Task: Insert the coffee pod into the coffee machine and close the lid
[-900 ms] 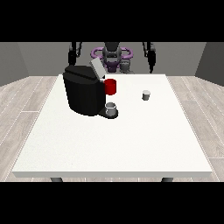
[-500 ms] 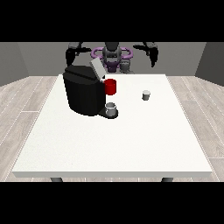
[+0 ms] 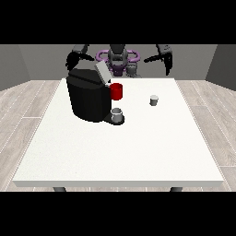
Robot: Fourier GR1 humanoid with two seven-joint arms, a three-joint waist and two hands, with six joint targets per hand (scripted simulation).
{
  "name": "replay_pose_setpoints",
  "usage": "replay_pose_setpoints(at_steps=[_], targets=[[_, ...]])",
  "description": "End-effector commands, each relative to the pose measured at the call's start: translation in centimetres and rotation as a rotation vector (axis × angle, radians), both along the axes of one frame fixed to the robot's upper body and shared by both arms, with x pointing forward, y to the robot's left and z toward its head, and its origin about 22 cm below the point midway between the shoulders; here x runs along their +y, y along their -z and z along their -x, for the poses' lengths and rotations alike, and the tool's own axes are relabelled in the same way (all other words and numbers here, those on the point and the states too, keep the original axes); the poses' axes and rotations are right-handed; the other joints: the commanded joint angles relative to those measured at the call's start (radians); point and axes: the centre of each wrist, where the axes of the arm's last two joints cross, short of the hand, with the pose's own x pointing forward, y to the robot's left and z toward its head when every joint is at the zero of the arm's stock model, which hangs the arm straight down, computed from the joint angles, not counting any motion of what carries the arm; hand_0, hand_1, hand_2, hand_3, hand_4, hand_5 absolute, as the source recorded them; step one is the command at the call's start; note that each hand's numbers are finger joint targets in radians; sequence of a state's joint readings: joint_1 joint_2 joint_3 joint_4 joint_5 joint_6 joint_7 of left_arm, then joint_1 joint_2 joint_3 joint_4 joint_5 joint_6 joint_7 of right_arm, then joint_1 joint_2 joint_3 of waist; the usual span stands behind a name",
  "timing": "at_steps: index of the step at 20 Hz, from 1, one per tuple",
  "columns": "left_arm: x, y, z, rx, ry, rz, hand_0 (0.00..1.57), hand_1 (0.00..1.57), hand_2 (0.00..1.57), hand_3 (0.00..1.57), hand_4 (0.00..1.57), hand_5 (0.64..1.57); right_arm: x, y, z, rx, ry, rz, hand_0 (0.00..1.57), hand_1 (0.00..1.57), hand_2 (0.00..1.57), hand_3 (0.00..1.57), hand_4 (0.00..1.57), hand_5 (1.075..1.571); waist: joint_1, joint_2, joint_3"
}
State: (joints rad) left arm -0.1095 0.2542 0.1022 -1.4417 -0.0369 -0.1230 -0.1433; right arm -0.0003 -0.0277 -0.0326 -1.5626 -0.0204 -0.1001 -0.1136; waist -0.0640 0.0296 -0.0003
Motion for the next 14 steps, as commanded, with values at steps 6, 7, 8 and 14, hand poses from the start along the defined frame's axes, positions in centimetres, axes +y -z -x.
replay_pose_setpoints(at_steps=[6, 7, 8, 14], targets=[[4.3, -3.2, -5.0, 0.075, -0.031, -0.059, 0.0, 0.0, 0.0, 0.0, 0.0, 1.571, 0.7, -1.7, -2.0, -0.112, -0.041, -0.005, 0.0, 0.0, 0.0, 0.0, 0.19, 1.571, -0.066, 0.113, 0.0002], [4.2, -1.0, -4.5, 0.1, -0.064, -0.083, 0.0, 0.0, 0.0, 0.0, 0.0, 1.571, 2.3, -1.7, -1.3, -0.085, -0.062, -0.004, 0.0, 0.0, 0.0, 0.0, 0.12, 1.571, -0.084, 0.114, -0.0002], [2.9, -1.8, -5.0, 0.162, -0.009, -0.101, 0.0, 0.0, 0.0, 0.0, 0.0, 1.571, 1.8, -0.7, -1.6, -0.048, -0.05, 0.001, 0.0, 0.0, 0.0, 0.0, 0.23, 1.571, -0.048, 0.078, 0.0003], [5.1, -1.3, -6.9, 0.14, -0.096, -0.135, 0.0, 0.0, 0.0, 0.0, 0.0, 1.571, 3.4, -3.7, -3.3, -0.116, -0.093, 0.004, 0.0, 0.0, 0.0, 0.0, 0.33, 1.571, -0.089, 0.195, -0.0002]])
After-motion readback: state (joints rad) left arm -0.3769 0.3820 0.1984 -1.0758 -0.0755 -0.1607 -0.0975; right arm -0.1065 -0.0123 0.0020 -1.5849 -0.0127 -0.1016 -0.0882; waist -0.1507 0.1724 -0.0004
